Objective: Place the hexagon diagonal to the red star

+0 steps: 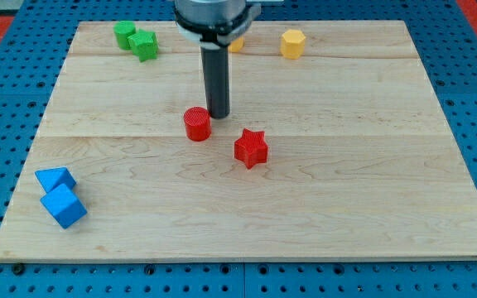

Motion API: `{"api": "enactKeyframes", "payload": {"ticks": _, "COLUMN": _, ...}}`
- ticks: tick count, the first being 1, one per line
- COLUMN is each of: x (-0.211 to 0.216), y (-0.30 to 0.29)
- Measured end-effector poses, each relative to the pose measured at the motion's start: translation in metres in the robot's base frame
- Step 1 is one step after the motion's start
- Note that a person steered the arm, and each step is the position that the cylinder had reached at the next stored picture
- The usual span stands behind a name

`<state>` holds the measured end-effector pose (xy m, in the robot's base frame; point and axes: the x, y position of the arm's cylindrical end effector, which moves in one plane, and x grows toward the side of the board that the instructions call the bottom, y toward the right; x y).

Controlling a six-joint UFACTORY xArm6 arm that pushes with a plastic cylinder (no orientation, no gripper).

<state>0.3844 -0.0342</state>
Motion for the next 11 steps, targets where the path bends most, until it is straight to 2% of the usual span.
{"api": "enactKeyframes", "payload": {"ticks": 2, "x": -0.113, "y": 0.02}}
{"api": "enactKeyframes", "payload": {"ticks": 3, "x": -0.161, "y": 0.058}}
{"api": "enactKeyframes", "payload": {"ticks": 4, "x": -0.163, "y": 0.115}}
{"api": "enactKeyframes", "payload": {"ticks": 5, "x": -0.133, "y": 0.157}}
{"api": "enactKeyframes", "payload": {"ticks": 6, "x": -0.083, "y": 0.19}}
{"api": "enactKeyframes", "payload": {"ticks": 7, "x": -0.093, "y": 0.178}}
{"api": "enactKeyframes", "payload": {"ticks": 8, "x": -0.12, "y": 0.166}}
{"api": "enactKeyframes", "payload": {"ticks": 9, "x": -0.112, "y": 0.137}}
{"api": "enactKeyframes", "payload": {"ticks": 10, "x": -0.066, "y": 0.18}}
{"api": "enactKeyframes", "payload": {"ticks": 11, "x": -0.038, "y": 0.194}}
